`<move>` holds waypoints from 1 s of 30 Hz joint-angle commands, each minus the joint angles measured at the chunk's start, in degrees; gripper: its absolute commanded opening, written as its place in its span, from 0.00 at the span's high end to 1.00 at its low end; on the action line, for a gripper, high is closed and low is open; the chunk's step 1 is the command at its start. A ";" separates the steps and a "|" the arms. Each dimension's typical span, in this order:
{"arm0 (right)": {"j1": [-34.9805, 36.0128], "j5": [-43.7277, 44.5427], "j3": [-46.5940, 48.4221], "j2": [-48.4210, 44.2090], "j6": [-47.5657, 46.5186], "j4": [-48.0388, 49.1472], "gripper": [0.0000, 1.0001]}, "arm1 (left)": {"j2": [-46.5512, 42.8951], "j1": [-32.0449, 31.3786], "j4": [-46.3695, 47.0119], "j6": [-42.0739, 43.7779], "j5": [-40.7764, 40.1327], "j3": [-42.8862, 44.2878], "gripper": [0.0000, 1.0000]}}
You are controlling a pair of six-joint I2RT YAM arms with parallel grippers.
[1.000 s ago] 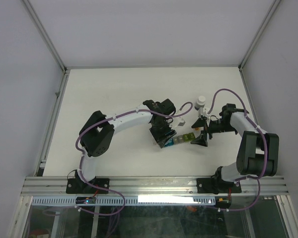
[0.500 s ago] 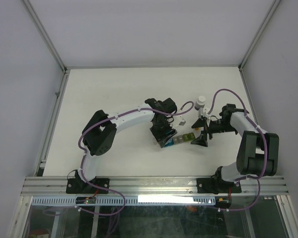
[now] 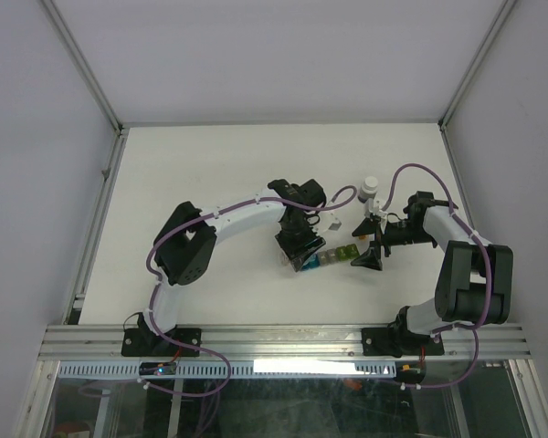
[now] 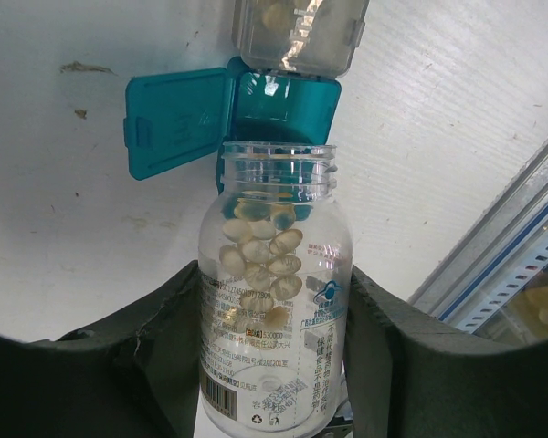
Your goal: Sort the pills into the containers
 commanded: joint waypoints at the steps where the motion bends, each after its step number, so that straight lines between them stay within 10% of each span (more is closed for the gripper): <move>1: -0.43 -2.60 2.28 0.06 -1.26 -0.58 0.01 | -0.25 -0.35 -0.88 -1.31 -0.48 3.00 1.00; 30: -0.43 -2.76 2.52 0.36 -2.51 -1.83 0.01 | 1.21 -1.73 -3.88 -1.45 -2.94 6.33 1.00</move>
